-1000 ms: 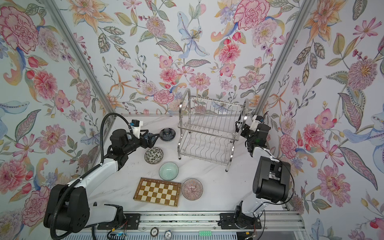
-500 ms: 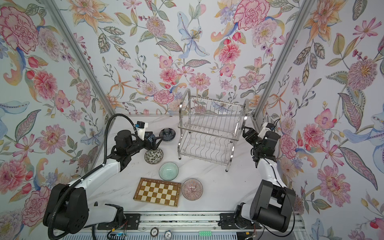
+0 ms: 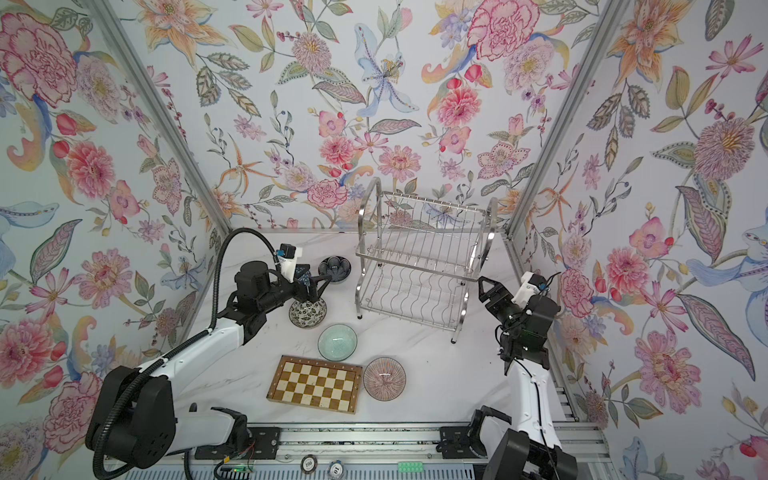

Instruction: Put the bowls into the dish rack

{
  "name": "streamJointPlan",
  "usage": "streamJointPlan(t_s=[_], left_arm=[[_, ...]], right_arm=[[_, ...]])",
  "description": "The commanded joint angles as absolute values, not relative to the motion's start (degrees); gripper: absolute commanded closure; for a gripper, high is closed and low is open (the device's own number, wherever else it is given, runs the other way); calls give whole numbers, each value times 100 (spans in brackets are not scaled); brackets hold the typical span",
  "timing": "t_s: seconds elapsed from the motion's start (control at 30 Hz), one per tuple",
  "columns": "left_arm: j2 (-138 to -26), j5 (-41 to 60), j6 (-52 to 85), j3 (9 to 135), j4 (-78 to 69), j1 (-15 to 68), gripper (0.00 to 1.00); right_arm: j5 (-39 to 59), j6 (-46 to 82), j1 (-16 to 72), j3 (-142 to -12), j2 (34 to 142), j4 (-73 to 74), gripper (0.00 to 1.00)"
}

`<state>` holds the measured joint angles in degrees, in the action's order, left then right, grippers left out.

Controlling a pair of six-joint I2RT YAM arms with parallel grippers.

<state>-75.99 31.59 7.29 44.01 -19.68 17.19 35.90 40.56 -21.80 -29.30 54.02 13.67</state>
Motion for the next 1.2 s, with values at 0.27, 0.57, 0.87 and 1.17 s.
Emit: streamJointPlan(t_s=[0.27, 0.57, 0.87, 1.17], left_arm=[[-7770, 3077, 668, 4530, -1854, 1842, 1], [-7809, 3040, 697, 4562, -1839, 1890, 1], [-7865, 2902, 668, 4578, -1776, 1912, 1], [-7971, 2424, 839, 4649, -1636, 1988, 1]], right_arm=[[4477, 4030, -2213, -2672, 5473, 1133, 24], [4300, 3776, -2049, -3039, 6026, 1329, 32], [4123, 3972, -1814, -3449, 6914, 2279, 43], [3744, 4105, -1655, -3708, 7387, 2678, 48]])
